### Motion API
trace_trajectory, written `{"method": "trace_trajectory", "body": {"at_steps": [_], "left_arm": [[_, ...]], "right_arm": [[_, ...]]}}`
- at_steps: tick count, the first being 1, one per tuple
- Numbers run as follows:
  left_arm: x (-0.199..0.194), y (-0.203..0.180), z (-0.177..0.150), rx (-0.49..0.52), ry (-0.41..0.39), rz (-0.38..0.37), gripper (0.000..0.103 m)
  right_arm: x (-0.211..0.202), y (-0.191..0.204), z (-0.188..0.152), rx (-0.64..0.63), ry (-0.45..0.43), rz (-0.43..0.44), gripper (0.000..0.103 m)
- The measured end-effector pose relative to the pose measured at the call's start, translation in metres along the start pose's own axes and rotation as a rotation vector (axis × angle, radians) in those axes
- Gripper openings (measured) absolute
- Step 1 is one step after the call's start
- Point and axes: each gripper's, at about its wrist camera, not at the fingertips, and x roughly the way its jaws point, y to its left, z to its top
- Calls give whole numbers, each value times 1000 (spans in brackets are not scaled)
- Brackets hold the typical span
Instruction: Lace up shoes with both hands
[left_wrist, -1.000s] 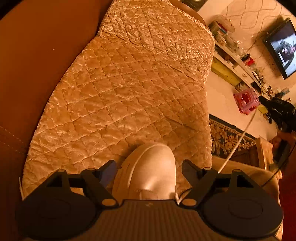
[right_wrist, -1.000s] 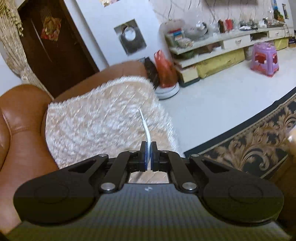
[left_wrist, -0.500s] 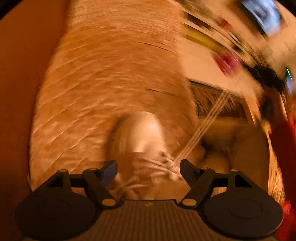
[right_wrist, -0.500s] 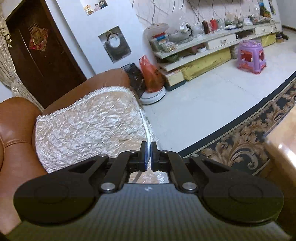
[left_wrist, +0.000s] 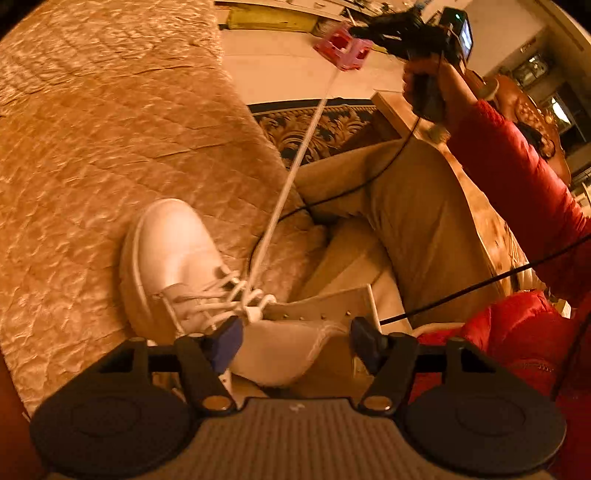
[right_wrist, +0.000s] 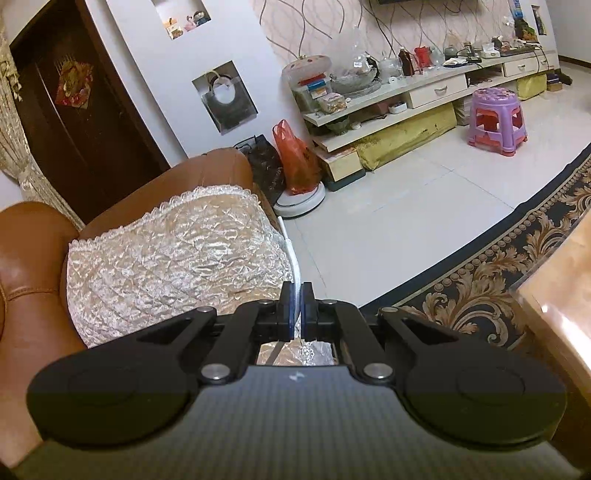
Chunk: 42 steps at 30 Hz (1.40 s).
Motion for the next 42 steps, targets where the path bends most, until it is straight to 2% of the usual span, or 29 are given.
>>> {"method": "trace_trajectory", "body": {"at_steps": [4,8,13,17,20,23,25,28,31,34,37,40,42], "left_arm": [[0,-6,-1,13,-5,-24,71],[1,-8,0,23,-5,-10,73],[0,-14,3,44,11,25,75],[-8,-11,2,35,4,47,76],[-15,1,-1,-9,-15,46,78],[-32,19,-6,-81,-61,57,79],[-46,36,-11,-156,-104,58,81],[-61,62,-24,-276,-167,48,82],[-65,86,-34,-409,-209,25,82],[-56,105,-39,-521,-183,20,81],[-38,98,-37,-484,-99,21,77],[-27,88,-35,-442,-52,15,76],[-22,82,-35,-422,-23,45,76]], "right_arm": [[-6,-1,3,12,-3,17,5],[-8,19,-9,-73,77,123,5],[-12,79,-53,-247,219,308,5],[-26,119,-81,-321,315,445,5],[-36,146,-101,-408,430,586,5],[-48,180,-130,-579,572,714,5],[-54,202,-155,-681,654,767,5],[-61,228,-180,-795,757,806,5],[-67,246,-192,-897,813,818,5],[-74,261,-200,-981,857,826,5],[-80,271,-203,-1046,902,818,5],[-79,272,-206,-1062,941,823,5],[-82,273,-206,-1066,990,841,5]]}}
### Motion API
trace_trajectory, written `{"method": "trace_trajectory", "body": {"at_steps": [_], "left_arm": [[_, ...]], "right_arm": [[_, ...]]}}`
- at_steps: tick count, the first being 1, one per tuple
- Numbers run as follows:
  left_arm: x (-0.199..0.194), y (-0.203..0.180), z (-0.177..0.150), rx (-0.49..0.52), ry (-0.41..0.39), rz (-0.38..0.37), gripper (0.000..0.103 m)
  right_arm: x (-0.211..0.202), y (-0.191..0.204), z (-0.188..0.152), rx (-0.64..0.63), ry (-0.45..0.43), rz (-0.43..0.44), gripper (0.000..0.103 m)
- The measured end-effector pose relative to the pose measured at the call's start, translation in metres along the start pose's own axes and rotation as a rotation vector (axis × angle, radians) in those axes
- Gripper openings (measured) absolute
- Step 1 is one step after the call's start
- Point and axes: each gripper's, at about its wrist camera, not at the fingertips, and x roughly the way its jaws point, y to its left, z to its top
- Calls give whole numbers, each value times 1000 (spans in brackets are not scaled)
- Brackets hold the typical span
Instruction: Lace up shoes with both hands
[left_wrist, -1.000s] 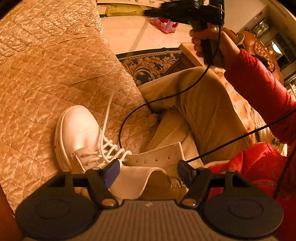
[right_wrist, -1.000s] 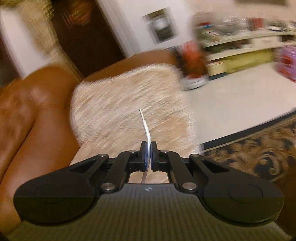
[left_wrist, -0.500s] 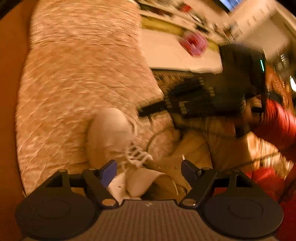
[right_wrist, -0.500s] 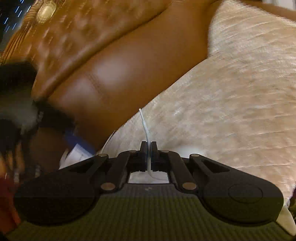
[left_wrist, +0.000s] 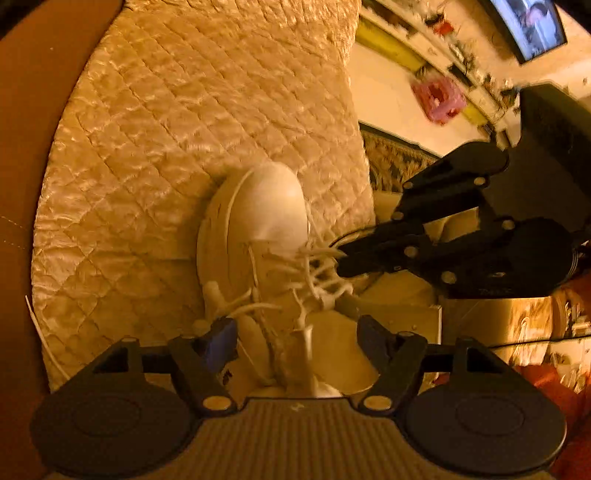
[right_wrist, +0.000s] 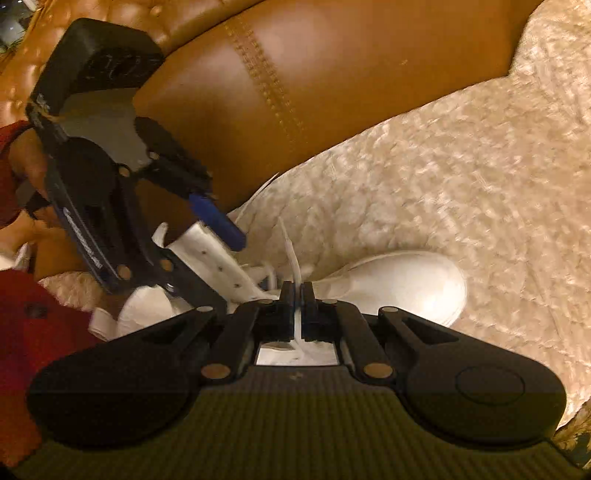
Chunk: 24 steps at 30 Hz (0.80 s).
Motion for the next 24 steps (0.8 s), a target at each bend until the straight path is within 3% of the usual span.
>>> {"method": "trace_trajectory", "body": {"at_steps": [6,7,9,11,14,17,24], "left_arm": [[5,-15,-10,29,1,73,77],[4,-18,-13,29,-13,88,71],[5,-19,-18,19,-25,137,45],[6,-22,-28,-2,-53,178,39],[4,-20,-37,-71,-116,177,30],[-1,-11,-47,-177,-188,169,27],[-8,3,-60,-289,-266,144,26]], "right_arm": [[12,25,-6,-113,160,7,5],[12,27,-6,-118,176,3,5],[11,30,-4,-128,196,3,5],[13,33,-1,-136,216,3,5],[18,36,1,-147,245,7,5],[28,36,5,-168,279,6,5],[31,39,12,-179,344,-12,6]]}}
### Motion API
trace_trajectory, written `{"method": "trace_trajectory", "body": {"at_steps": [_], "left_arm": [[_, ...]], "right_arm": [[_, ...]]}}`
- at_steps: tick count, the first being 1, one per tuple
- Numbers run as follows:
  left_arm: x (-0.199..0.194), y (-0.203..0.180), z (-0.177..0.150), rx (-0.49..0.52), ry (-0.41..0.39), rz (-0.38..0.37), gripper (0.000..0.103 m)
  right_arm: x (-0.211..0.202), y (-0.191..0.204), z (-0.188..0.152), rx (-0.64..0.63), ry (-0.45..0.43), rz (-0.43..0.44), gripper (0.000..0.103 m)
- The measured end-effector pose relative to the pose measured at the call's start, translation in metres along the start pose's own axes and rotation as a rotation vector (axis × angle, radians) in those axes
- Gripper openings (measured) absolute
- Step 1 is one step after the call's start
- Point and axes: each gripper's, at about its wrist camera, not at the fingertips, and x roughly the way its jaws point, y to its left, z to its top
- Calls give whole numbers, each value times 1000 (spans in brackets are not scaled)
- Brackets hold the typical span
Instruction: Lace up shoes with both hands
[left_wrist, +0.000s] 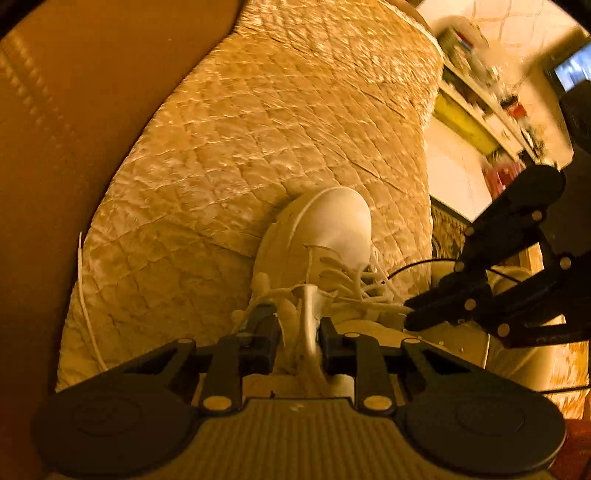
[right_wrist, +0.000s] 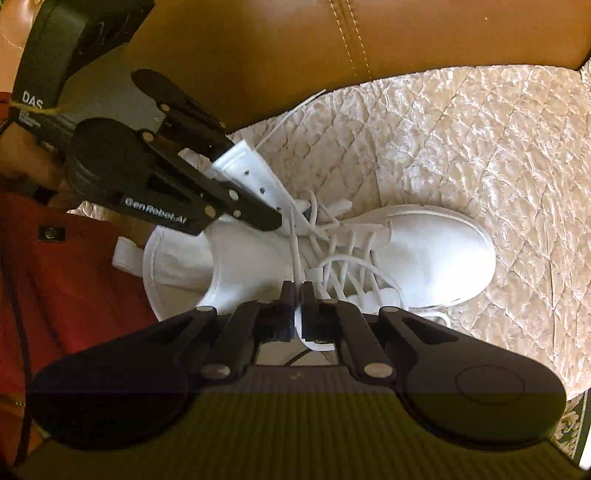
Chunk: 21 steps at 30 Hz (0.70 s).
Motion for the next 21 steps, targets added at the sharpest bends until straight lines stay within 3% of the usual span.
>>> {"method": "trace_trajectory", "body": {"at_steps": [8,21], "left_arm": [[-1,10,-5,-61,-38,-35,26],[-2,23,-8,-80,-61,-95,26]], "right_arm": [[13,3,27,-13,158,-14,6],[38,6,45,12,319,-82,7]]}}
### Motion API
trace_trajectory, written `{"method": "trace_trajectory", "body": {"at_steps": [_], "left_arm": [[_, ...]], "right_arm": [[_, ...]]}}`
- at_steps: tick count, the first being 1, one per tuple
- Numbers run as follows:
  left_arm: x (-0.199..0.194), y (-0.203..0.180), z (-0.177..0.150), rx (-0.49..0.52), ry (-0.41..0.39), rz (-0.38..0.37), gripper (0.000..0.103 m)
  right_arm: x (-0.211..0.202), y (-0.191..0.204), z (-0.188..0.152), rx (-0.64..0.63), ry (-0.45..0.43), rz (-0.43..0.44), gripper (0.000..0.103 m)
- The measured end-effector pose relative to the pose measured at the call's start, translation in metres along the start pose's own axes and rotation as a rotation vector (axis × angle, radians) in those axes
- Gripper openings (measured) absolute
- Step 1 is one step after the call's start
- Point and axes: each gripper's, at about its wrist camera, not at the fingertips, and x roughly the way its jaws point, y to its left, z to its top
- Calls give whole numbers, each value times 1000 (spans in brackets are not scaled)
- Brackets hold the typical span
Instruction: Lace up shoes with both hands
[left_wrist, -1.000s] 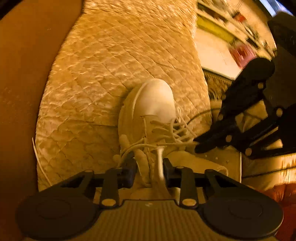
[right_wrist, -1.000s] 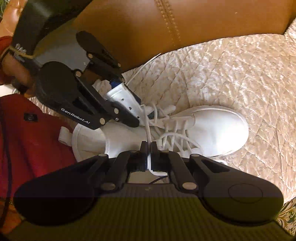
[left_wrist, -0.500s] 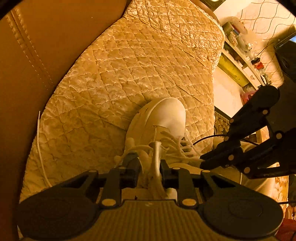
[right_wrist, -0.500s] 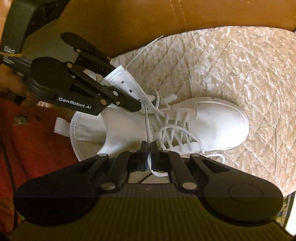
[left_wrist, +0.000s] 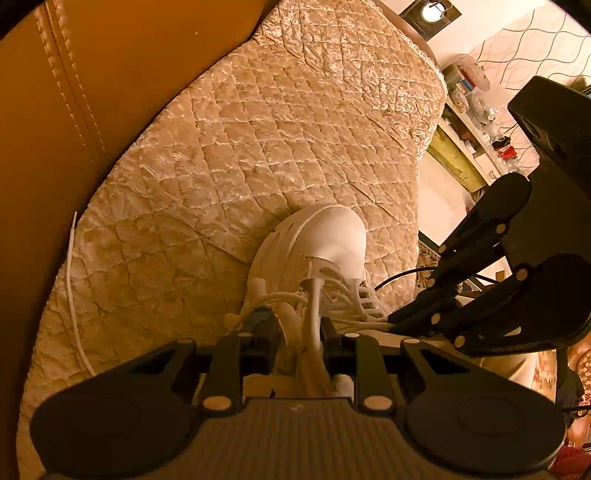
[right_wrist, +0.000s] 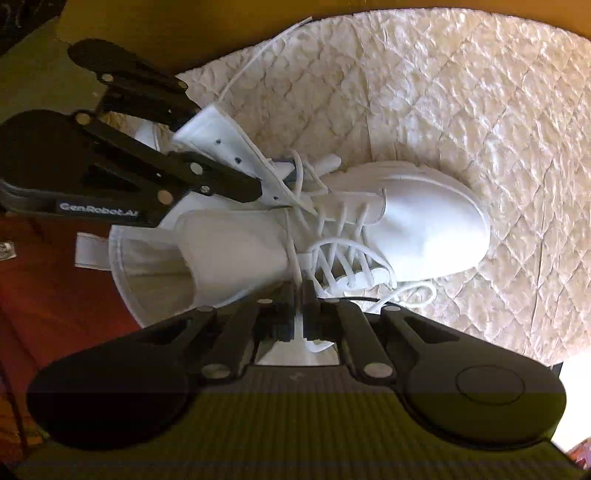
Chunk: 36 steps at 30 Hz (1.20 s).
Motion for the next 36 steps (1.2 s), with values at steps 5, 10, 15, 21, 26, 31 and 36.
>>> {"method": "trace_trajectory", "body": {"at_steps": [5,10,15,21,26,31,36], "left_arm": [[0,3,1,7,-3,-8,25],[0,8,3,-7,-6,-19,26],[1,8,5,-3,-3,-25,26],[0,7,5,-2,-3,-22,25],[0,8,5,-4,-2,-23,25],[1,9,7,-6,2,-31,26],[1,9,8,-4,3,-29,26]], "right_arm": [[-2,1,2,11,-24,3,8],[-7,2,-1,12,-45,7,8],[-12,0,-4,25,-70,21,8],[-9,5,0,-3,-52,9,8],[-7,8,5,-21,-38,-3,8],[-7,13,2,-48,-28,-18,8],[-8,14,2,-64,-31,-21,8]]}}
